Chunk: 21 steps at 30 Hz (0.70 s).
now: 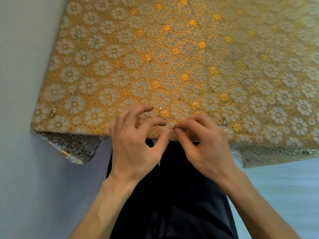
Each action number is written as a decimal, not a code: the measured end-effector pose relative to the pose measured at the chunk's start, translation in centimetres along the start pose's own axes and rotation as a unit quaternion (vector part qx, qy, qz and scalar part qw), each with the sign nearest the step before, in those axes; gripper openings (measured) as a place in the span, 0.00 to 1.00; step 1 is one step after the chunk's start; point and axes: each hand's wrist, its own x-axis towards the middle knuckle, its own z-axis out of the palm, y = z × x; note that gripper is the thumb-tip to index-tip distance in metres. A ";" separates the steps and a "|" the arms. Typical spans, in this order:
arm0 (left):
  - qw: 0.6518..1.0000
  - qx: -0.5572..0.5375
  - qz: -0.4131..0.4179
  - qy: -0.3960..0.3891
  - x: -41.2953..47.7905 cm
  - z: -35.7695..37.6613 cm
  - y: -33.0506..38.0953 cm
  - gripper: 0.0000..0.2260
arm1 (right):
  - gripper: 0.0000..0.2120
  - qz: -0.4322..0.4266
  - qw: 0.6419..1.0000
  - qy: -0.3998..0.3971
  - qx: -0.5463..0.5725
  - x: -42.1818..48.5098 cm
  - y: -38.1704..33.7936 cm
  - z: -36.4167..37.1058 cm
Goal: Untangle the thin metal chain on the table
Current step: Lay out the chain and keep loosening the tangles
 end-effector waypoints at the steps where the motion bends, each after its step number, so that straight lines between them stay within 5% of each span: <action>1: 1.000 -0.005 0.004 -0.005 0.0 0.0 0.0 0.07 | 0.04 -0.001 1.000 -0.001 0.004 0.0 0.1 0.0; 21: 0.999 -0.042 0.009 -0.031 0.6 0.4 0.8 0.06 | 0.05 -0.007 1.000 0.017 0.002 -0.3 0.0 -0.1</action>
